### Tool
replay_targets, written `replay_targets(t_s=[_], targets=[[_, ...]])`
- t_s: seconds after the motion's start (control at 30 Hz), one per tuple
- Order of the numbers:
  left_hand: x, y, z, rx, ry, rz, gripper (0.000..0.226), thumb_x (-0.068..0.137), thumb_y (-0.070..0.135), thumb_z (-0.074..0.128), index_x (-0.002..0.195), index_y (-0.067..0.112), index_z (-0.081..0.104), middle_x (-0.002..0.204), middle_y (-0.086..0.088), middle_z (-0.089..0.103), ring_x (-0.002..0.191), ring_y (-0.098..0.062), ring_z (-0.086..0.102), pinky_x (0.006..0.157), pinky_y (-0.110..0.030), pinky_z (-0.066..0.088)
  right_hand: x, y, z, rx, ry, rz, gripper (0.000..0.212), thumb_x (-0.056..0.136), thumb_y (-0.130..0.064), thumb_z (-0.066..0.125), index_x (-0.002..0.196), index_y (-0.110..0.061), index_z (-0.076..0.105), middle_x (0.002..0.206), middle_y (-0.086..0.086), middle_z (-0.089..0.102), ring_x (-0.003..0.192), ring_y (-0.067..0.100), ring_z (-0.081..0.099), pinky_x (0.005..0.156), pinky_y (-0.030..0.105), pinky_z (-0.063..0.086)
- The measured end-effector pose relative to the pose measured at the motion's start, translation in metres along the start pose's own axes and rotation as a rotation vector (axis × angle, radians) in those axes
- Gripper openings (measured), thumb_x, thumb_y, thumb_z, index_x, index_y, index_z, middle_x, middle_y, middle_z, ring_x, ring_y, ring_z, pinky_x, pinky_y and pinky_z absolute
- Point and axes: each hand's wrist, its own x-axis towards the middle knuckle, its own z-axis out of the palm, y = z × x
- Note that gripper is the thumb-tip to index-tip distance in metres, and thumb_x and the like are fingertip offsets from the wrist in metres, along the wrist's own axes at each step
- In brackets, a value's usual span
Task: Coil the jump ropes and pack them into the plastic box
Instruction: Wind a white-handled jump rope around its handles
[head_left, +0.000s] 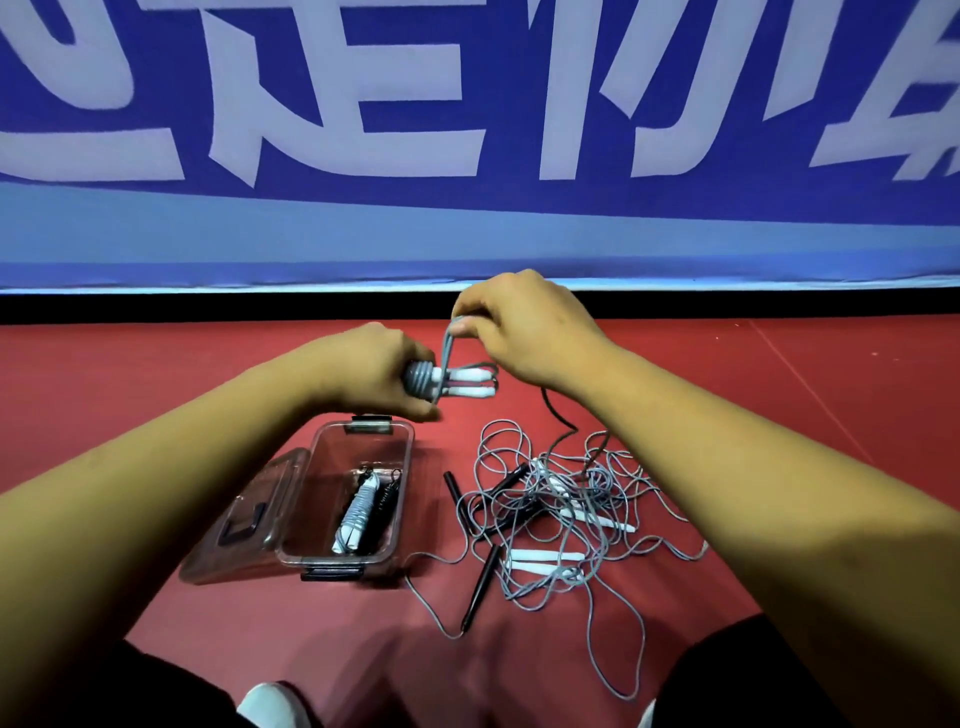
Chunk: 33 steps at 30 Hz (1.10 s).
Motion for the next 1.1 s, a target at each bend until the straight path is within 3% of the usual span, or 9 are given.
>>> replay_targets(t_s=[0.1,0.27,0.43,0.53,0.63,0.8,0.93,1.03,1.1], targets=[[0.0,0.013,0.001,-0.025,0.001,0.061,0.046,0.076,0.059,0.073,0.059,0.023,0.05,0.047,0.002,0.044,0.045,-0.011,0.039,0.046,-0.021,0.028,-0.001,0.012,0.0,0.149,-0.043,0.054,0.012,0.087,-0.038,0.065,0.089,-0.029,0.074,0.085,-0.008,0.072,0.084,0.017,0.062,0.072,0.032,0.049],[-0.01,0.018,-0.001,-0.408,-0.074,0.146,0.027,0.089,0.036,0.071,0.076,0.015,0.061,0.056,-0.005,0.061,0.044,-0.012,0.05,0.046,-0.023,0.04,-0.003,0.032,0.002,0.523,-0.085,0.178,0.019,0.079,-0.03,0.078,0.079,-0.011,0.074,0.066,0.005,0.066,0.058,0.009,0.052,0.06,0.028,0.043],[-0.013,0.022,-0.002,-0.83,0.001,0.103,0.028,0.083,0.036,0.068,0.099,0.015,0.062,0.065,-0.007,0.061,0.054,-0.023,0.048,0.049,-0.03,0.039,-0.016,0.042,0.022,0.901,-0.267,0.354,0.028,0.092,0.007,0.048,0.082,-0.01,0.068,0.069,0.019,0.055,0.06,0.021,0.048,0.059,0.03,0.045],[-0.014,0.024,-0.004,-0.924,0.107,0.093,0.042,0.092,0.02,0.067,0.131,0.028,0.051,0.068,-0.003,0.062,0.05,-0.017,0.049,0.044,-0.025,0.038,-0.016,0.039,0.034,1.06,-0.396,0.411,0.023,0.1,-0.012,0.046,0.089,-0.007,0.066,0.067,0.014,0.047,0.057,0.019,0.045,0.063,0.031,0.045],[-0.012,0.021,-0.01,-0.966,0.227,0.044,0.038,0.096,0.012,0.06,0.129,0.029,0.056,0.073,-0.016,0.057,0.044,-0.015,0.046,0.04,-0.021,0.037,-0.013,0.032,0.039,1.108,-0.506,0.443,0.036,0.104,-0.033,0.039,0.095,-0.007,0.062,0.059,0.003,0.04,0.053,0.016,0.041,0.055,0.025,0.037],[-0.007,-0.01,-0.017,-0.779,0.391,-0.155,0.024,0.091,0.027,0.07,0.111,0.022,0.057,0.077,-0.011,0.069,0.05,-0.023,0.053,0.039,-0.018,0.036,-0.015,0.021,0.042,0.859,-0.48,0.434,0.03,0.103,-0.033,0.043,0.094,-0.007,0.054,0.057,0.001,0.039,0.045,0.013,0.032,0.046,0.021,0.03],[-0.003,-0.032,-0.009,-0.372,0.368,-0.204,0.033,0.084,0.029,0.076,0.099,0.021,0.048,0.077,0.001,0.068,0.054,-0.018,0.067,0.057,-0.03,0.049,-0.005,0.003,0.03,0.287,-0.328,0.077,0.023,0.096,-0.026,0.057,0.09,-0.005,0.063,0.073,0.005,0.058,0.065,0.02,0.051,0.061,0.031,0.037],[0.002,-0.036,-0.002,-0.132,0.338,-0.204,0.033,0.081,0.028,0.074,0.097,0.027,0.045,0.083,-0.003,0.067,0.067,-0.026,0.066,0.068,-0.044,0.055,0.0,-0.012,0.021,0.08,-0.252,-0.074,0.027,0.095,-0.029,0.056,0.072,-0.015,0.055,0.076,0.006,0.058,0.075,0.028,0.054,0.064,0.033,0.039],[0.001,-0.031,-0.002,-0.036,0.283,-0.186,0.032,0.077,0.03,0.07,0.101,0.031,0.05,0.085,-0.003,0.066,0.073,-0.028,0.062,0.069,-0.044,0.055,0.0,-0.014,0.015,-0.009,-0.159,-0.094,0.02,0.094,-0.034,0.054,0.083,-0.019,0.063,0.088,0.002,0.066,0.082,0.027,0.058,0.068,0.033,0.044]])
